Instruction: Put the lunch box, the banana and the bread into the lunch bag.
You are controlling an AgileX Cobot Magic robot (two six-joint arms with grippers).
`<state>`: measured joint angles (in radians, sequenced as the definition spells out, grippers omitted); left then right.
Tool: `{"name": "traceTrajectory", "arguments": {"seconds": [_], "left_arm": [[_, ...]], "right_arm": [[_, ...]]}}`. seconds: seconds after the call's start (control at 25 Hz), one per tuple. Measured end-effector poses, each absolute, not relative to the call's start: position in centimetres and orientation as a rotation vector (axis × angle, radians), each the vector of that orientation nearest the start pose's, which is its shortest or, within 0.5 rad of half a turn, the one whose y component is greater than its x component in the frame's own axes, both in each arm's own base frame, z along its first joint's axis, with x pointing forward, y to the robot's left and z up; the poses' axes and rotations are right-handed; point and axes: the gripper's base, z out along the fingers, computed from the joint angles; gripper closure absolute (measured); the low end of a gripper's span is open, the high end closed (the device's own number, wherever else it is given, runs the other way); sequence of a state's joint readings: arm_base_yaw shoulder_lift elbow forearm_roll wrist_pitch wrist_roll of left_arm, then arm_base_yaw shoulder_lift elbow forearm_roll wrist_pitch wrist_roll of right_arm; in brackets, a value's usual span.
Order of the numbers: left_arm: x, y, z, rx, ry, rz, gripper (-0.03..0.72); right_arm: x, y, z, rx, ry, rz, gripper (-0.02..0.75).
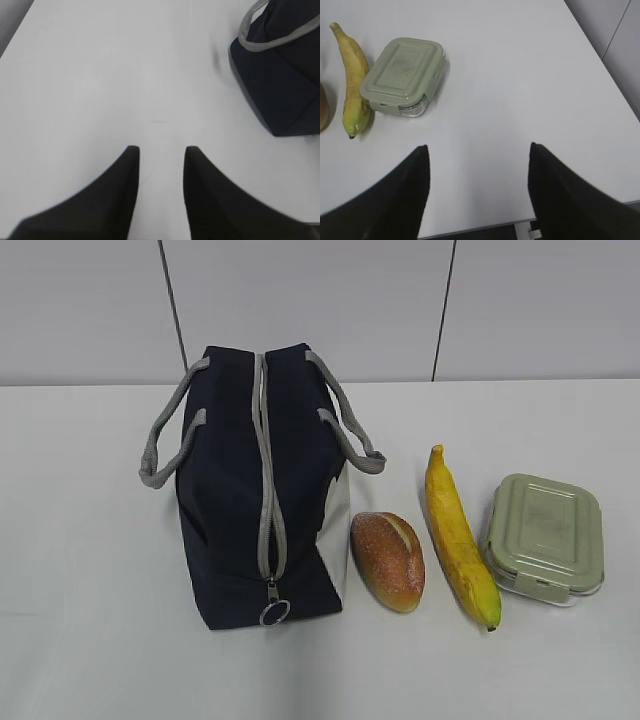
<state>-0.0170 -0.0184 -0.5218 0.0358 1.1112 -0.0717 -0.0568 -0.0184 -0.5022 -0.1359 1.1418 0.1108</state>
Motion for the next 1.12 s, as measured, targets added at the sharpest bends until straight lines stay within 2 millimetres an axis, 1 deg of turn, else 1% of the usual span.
{"name": "traceTrajectory", "arguments": {"seconds": [0.36,0.6,0.76,0.84,1.12], "left_arm": [[-1.2,0.3,27.9,-0.06,2.053,-0.011,0.449],[-1.2,0.7,27.9,-0.064,2.049,0.038,0.449],[-0.2,0.6,28.2,-0.062,2.109,0.037,0.447],[0.6,0.5,28.7,-0.061,2.157,0.031,0.447],[3.8,0.2,32.4,-0.06,2.238,-0.008,0.447]], "right_arm": [[-1.3,-1.1,27.2,0.19,2.091,-0.131,0.262],[-1.3,-1.1,27.2,0.19,2.091,-0.131,0.262],[-1.3,-1.1,27.2,0.19,2.091,-0.131,0.262],[-1.3,-1.1,27.2,0.19,2.091,-0.131,0.262],[-1.3,-1.1,27.2,0.19,2.091,-0.131,0.262]]}}
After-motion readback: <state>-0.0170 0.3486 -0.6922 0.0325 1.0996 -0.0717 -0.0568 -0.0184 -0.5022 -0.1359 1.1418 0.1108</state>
